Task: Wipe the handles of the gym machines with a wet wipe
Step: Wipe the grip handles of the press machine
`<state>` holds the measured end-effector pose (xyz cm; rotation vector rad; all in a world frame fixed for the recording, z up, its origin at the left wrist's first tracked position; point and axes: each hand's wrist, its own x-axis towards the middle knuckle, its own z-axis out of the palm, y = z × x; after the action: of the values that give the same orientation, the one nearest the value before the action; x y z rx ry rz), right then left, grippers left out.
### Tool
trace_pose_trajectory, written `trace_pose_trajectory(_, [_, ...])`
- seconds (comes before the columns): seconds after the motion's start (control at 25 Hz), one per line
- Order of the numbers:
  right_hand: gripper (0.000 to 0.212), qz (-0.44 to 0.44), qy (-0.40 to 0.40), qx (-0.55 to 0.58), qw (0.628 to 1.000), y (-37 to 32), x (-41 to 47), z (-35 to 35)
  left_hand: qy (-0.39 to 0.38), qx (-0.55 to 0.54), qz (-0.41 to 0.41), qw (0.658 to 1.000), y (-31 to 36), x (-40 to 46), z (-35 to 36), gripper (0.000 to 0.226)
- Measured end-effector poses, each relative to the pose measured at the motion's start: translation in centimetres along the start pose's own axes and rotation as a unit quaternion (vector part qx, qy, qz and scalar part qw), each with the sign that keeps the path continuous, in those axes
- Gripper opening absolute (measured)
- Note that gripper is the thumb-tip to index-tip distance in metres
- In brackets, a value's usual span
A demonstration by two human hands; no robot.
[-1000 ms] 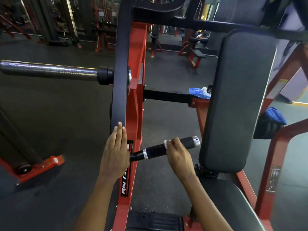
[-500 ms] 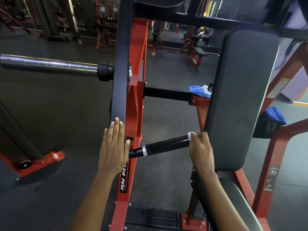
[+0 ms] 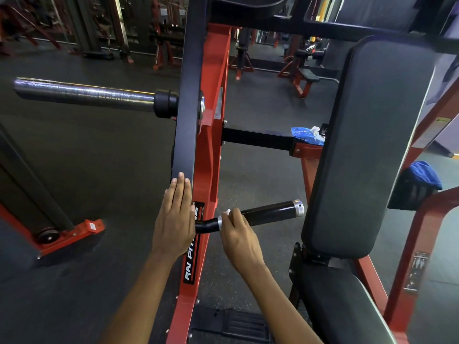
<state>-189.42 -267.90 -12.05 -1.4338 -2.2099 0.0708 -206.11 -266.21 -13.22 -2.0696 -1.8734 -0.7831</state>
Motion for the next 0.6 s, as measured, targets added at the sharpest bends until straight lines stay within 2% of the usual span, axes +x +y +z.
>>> trace_pose_trajectory(0.2, [0.021,0.0,-0.051,-0.025,0.998,-0.3,1.6,-1.3,0.012,-0.029,-0.016,0.999,0.3,-0.2,-0.2,0.056])
trace_pose_trajectory(0.44, [0.02,-0.003,-0.156,-0.106,0.982,-1.2,4.5,-3.2,0.016,-0.038,-0.029,0.999,0.3,-0.2,-0.2,0.056])
trace_pose_trajectory(0.6, [0.023,0.075,-0.175,-0.173,0.966,1.4,5.8,-6.1,0.015,-0.045,-0.031,0.998,0.1,-0.2,-0.1,0.057])
